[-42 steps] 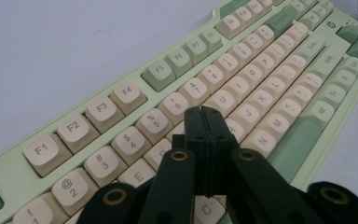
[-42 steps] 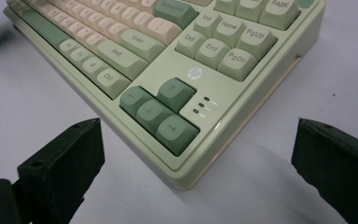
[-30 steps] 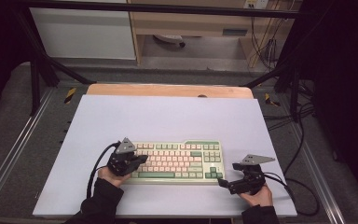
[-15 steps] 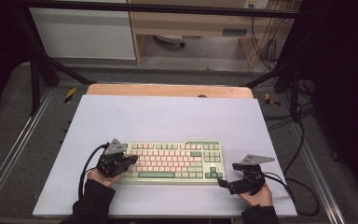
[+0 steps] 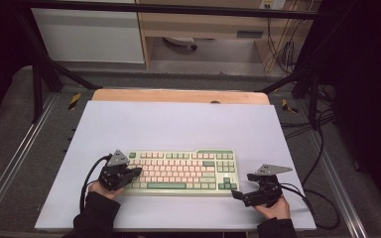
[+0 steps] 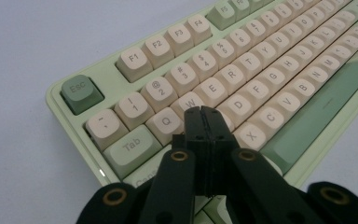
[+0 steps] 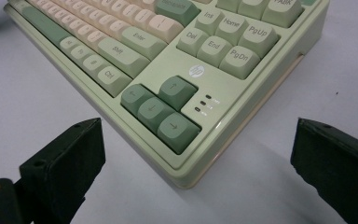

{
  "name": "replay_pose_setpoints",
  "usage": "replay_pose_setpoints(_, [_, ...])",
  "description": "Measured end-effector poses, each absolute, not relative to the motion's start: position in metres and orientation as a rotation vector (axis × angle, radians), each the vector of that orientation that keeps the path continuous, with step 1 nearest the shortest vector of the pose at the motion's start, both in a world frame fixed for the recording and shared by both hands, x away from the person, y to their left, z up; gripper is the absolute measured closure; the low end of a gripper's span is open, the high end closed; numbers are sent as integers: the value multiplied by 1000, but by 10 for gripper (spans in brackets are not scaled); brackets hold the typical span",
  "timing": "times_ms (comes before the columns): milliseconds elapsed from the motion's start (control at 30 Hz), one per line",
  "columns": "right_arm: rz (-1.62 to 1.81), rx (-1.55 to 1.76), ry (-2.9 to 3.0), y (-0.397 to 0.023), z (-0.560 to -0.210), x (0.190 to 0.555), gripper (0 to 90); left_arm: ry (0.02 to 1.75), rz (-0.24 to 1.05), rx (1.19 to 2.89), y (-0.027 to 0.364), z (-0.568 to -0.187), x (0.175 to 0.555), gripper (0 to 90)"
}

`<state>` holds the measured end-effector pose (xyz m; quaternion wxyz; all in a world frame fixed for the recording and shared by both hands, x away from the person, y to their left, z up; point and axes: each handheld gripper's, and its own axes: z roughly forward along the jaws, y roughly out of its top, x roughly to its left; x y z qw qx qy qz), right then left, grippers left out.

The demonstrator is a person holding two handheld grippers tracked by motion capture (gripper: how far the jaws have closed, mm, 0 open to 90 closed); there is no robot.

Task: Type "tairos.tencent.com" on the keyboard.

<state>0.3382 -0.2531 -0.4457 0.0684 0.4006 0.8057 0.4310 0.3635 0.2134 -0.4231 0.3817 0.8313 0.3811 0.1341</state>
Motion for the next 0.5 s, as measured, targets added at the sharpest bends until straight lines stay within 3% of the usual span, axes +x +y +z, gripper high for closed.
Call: replay_pose_setpoints(500, [1304, 1183, 2417, -253, -443, 336, 56, 972, 336, 2122, 213, -428, 364, 896])
